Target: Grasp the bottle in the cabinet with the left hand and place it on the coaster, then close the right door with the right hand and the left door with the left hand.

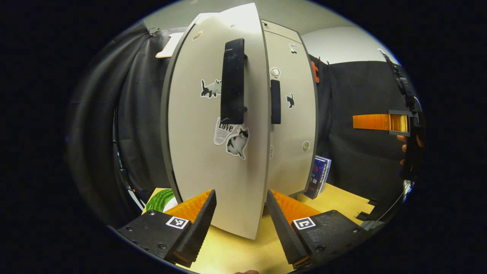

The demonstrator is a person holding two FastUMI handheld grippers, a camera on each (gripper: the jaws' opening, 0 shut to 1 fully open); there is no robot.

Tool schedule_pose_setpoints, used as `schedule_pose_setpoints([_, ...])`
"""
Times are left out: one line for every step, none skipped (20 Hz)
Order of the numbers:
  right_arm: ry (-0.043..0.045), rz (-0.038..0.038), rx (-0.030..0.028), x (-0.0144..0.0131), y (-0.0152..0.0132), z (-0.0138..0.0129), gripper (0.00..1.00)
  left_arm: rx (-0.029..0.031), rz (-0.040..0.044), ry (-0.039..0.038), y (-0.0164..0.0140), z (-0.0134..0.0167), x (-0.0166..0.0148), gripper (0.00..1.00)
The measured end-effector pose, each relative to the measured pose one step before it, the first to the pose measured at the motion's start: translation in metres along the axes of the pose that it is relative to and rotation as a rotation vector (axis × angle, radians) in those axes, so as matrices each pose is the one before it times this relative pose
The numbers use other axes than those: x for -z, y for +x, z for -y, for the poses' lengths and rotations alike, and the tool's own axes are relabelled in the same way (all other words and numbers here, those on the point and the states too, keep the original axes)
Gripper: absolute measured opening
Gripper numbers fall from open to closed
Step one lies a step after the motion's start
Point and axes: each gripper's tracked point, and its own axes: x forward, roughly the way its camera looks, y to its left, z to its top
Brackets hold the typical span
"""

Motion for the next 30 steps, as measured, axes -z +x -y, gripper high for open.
schedule_pose_setpoints([0.00305, -0.00086, 0.00115, 0.00011, -0.00009, 0.00038, 0.96, 0.00379, -0.00262, -0.00243, 0.00077, 0.00118, -0.00045, 0.84])
schedule_pose_setpoints([0.00062, -0.00059, 0.00155, 0.00031, -0.00063, 0.00051, 0.96, 0.00096, -0.0023, -0.00514, 0.00012, 0.00001, 0.00112, 0.8])
schedule_pose_setpoints([-0.00122, 0.00052, 0.00184, 0.00012, -0.00013, 0.00041, 0.96, 0.00017, -0.00232, -0.00806, -0.00054, -0.00008, 0.0, 0.8])
schedule_pose_setpoints([-0.0021, -0.00062, 0.00123, 0.00031, -0.0004, 0.00045, 0.96, -0.00015, -0.00098, -0.00888, -0.00037, 0.00014, -0.00007, 0.84])
schedule_pose_setpoints([-0.00127, -0.00199, 0.00095, 0.00099, 0.00003, -0.00017, 0.96, -0.0013, -0.00004, -0.00849, -0.00017, -0.00068, -0.00063, 0.85])
schedule_pose_setpoints([0.00018, -0.00419, -0.00098, 0.00117, -0.00103, 0.00013, 0.96, -0.00203, -0.00106, -0.00716, -0.00066, -0.0009, 0.00088, 0.85])
schedule_pose_setpoints([0.00147, -0.00358, -0.00133, 0.0004, -0.00042, -0.00006, 0.96, -0.00381, -0.00198, -0.00489, -0.00035, -0.00056, 0.00016, 0.85])
schedule_pose_setpoints([0.00035, -0.0028, -0.00241, 0.00119, -0.00106, -0.00102, 0.96, -0.00515, -0.00221, -0.00549, -0.00205, -0.00188, 0.00023, 0.85])
schedule_pose_setpoints([-0.00141, -0.00009, -0.00183, -0.00015, -0.00012, -0.00085, 0.96, -0.00451, -0.00063, -0.00737, -0.00205, -0.0016, 0.00016, 0.85])
schedule_pose_setpoints([-0.00252, 0.00116, -0.00081, 0.00055, -0.00091, 0.00049, 0.96, -0.00406, 0.00119, -0.00828, -0.00177, -0.00222, -0.00054, 0.85])
schedule_pose_setpoints([-0.00178, 0.00035, -0.00074, -0.0005, 0.00014, -0.00035, 0.96, -0.00337, 0.00303, -0.00848, -0.00155, -0.00111, -0.0008, 0.85])
schedule_pose_setpoints([-0.0007, -0.00017, -0.00134, 0.00038, -0.00041, 0.00004, 0.96, -0.00209, 0.00311, -0.00909, -0.00028, -0.00235, -0.00053, 0.84])
schedule_pose_setpoints([-0.00046, -0.00208, -0.00124, 0.00068, -0.00042, -0.00058, 0.96, -0.00247, 0.00153, -0.00791, 0.00026, -0.00147, -0.00028, 0.84])
schedule_pose_setpoints([-0.00183, -0.00229, -0.00137, 0.00094, -0.00074, 0.0002, 0.96, -0.00425, -0.00175, -0.00557, -0.00013, -0.00184, 0.00057, 0.85])
schedule_pose_setpoints([-0.00314, -0.00259, 0.00055, 0.00044, -0.00059, 0.00036, 0.96, -0.0047, -0.00298, -0.0031, -0.00069, -0.00163, 0.00113, 0.84])
schedule_pose_setpoints([-0.00264, -0.0023, 0.00065, 0.00136, -0.00141, 0.00071, 0.96, -0.00432, -0.00315, -0.00223, -0.00043, -0.0012, 0.00139, 0.85])
schedule_pose_setpoints([-0.00146, -0.00163, 0.00102, 0.00011, -0.00071, -0.00005, 0.96, -0.0027, -0.00264, -0.00184, -0.00071, -0.00092, 0.00089, 0.85])
schedule_pose_setpoints([0.00003, -0.00117, 0.00101, 0.00087, -0.00039, 0.00049, 0.96, -0.00148, -0.00229, -0.00224, -0.00065, -0.00104, 0.00093, 0.85])
schedule_pose_setpoints([0.00061, -0.00172, 0.00098, 0.0004, -0.00046, 0.00063, 0.96, -0.00026, -0.00123, -0.00285, -0.00052, 0.00005, 0.00069, 0.84])
schedule_pose_setpoints([0.00088, -0.00056, 0.00104, 0.0007, -0.00105, 0.00005, 0.96, 0.00075, -0.00217, -0.0028, -0.00025, 0.0002, 0.00137, 0.85])
schedule_pose_setpoints([0.0002, -0.00021, 0.00114, -0.00027, -0.00029, 0.00013, 0.96, -0.00029, -0.00053, -0.00218, -0.0003, -0.0004, 0.0002, 0.85])
schedule_pose_setpoints([-0.00031, 0.0, 0.00087, 0.00034, -0.00027, 0.00049, 0.96, -0.0001, 0.00079, -0.00198, -0.00023, -0.00034, -0.00025, 0.85])
schedule_pose_setpoints([-0.00088, -0.00057, 0.00031, -0.00056, -0.00016, 0.00044, 0.96, -0.00095, 0.00073, -0.00161, -0.0003, -0.00059, -0.00051, 0.84])
schedule_pose_setpoints([-0.00079, -0.00015, -0.00003, 0.00044, -0.00087, -0.0003, 0.96, -0.00106, 0.00057, -0.00177, -0.00059, -0.00059, -0.00019, 0.84])
schedule_pose_setpoints([-0.00077, -0.00032, -0.00025, -0.00015, -0.00012, -0.00048, 0.96, -0.0007, 0.00136, -0.00213, -0.00042, 0.00008, -0.00081, 0.84])
schedule_pose_setpoints([-0.00021, -0.00054, -0.00078, 0.00047, -0.00036, 0.0004, 0.96, -0.0008, 0.00114, -0.00212, -0.00037, -0.0001, -0.00071, 0.84])
schedule_pose_setpoints([0.00027, 0.00023, -0.0004, 0.0, -0.00016, -0.00021, 0.96, -0.00053, 0.00228, -0.00159, -0.00037, -0.00044, -0.00111, 0.85])
schedule_pose_setpoints([0.00056, -0.00062, -0.00025, 0.00024, -0.00061, 0.00012, 0.96, -0.00069, 0.00096, -0.0005, -0.00035, -0.00002, 0.00009, 0.85])
schedule_pose_setpoints([0.0014, 0.00027, -0.00037, -0.0004, -0.00012, -0.00025, 0.96, -0.00111, -0.00046, 0.00097, -0.00048, -0.00025, -0.00043, 0.84])
schedule_pose_setpoints([0.00107, 0.00006, -0.00052, 0.00088, -0.00031, 0.00024, 0.96, -0.00133, -0.00041, 0.00172, -0.00042, -0.00068, -0.00023, 0.85])
